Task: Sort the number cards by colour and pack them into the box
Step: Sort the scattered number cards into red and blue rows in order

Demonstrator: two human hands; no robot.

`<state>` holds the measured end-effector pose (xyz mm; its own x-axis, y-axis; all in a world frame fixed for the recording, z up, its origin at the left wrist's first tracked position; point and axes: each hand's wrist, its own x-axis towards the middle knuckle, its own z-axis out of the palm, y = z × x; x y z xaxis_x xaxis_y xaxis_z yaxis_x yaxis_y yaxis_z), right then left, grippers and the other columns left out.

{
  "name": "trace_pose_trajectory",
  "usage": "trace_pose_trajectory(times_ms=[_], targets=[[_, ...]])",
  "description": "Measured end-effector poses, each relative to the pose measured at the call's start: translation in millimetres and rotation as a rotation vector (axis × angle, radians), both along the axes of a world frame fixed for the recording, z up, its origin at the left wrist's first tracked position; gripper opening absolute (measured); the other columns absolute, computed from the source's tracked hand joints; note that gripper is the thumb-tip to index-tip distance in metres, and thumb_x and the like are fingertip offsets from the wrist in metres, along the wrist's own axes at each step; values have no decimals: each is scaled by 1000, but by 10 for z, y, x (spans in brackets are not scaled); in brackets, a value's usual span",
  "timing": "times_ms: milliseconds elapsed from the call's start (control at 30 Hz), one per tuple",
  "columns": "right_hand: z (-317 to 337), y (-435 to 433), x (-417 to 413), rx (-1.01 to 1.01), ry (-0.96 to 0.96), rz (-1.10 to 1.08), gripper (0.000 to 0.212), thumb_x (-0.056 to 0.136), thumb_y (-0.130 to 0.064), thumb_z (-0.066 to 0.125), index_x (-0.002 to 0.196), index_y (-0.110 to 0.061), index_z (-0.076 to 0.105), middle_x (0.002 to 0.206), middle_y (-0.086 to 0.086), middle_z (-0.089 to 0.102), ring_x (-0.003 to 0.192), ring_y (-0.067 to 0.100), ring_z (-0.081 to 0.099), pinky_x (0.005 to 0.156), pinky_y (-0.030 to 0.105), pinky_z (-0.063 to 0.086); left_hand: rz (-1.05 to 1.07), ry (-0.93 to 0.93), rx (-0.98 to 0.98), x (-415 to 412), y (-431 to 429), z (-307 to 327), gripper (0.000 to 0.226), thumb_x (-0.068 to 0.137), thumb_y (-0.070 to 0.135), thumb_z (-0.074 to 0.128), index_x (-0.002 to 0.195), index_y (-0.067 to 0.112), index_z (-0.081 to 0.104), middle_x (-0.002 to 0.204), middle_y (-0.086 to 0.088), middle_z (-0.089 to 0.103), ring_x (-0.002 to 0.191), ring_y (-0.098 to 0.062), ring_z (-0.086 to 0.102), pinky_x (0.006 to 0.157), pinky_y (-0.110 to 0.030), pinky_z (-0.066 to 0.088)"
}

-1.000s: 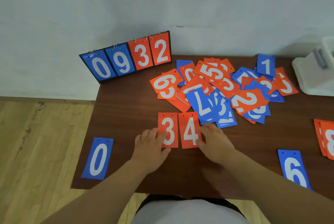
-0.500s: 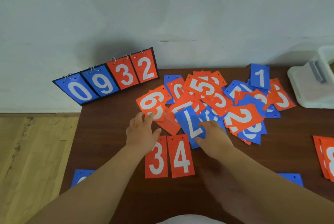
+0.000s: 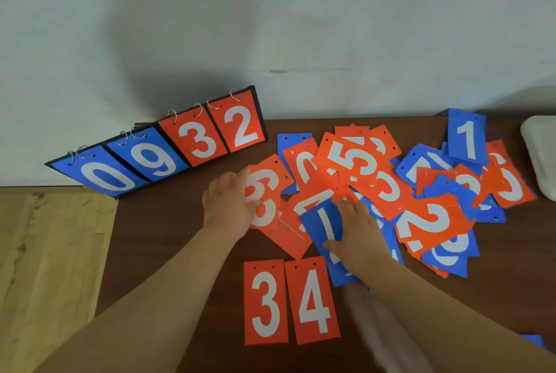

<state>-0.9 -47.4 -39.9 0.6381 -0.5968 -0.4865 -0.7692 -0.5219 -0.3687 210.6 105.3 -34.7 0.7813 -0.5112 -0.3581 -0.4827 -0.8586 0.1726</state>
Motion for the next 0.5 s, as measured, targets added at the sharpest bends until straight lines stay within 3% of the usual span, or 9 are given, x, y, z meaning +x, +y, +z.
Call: trace_pose_trajectory(times_ms=[133, 300, 367, 467, 500], targets=[[64, -124, -26, 28, -118, -34, 79, 89, -16, 71, 149, -38, 25, 135, -6, 56, 108, 17, 62, 75, 29, 58, 92, 10, -32, 8, -28, 74, 84, 81, 46, 79, 149, 37, 31, 137, -4, 46, 125, -26, 50, 98, -44, 50], [371, -334, -125, 25, -169, -153, 83, 98, -18, 61, 153, -49, 5, 99, -11, 62, 76, 8, 65, 51, 20, 52, 167, 108, -272, -119, -11, 290, 65, 96, 27, 66, 150, 36, 31, 134, -4, 51, 116, -24, 62, 78, -32, 58], [535, -416, -209, 23, -244, -179, 77, 99, -17, 58, 153, -47, 12, 99, -10, 63, 71, 9, 64, 47, 18, 49, 208, 136, -357, -223, 27, 415, 61, 99, 25, 61, 152, 33, 32, 137, -3, 51, 121, -23, 59, 82, -33, 56], [762, -496, -326, -9, -342, -207, 55, 99, -17, 57, 146, -39, 39, 122, -6, 62, 71, 6, 64, 49, 17, 49, 270, 197, -490, -461, 114, 605, 49, 102, 27, 55, 148, 35, 41, 143, 1, 49, 127, -19, 53, 92, -32, 54], [842, -489, -355, -4, -379, -235, 48, 99, -17, 58, 140, -36, 46, 120, -6, 62, 69, 6, 64, 47, 17, 49, 289, 219, -528, -561, 134, 683, 43, 102, 27, 55, 144, 36, 47, 144, 3, 49, 128, -18, 52, 91, -30, 53]])
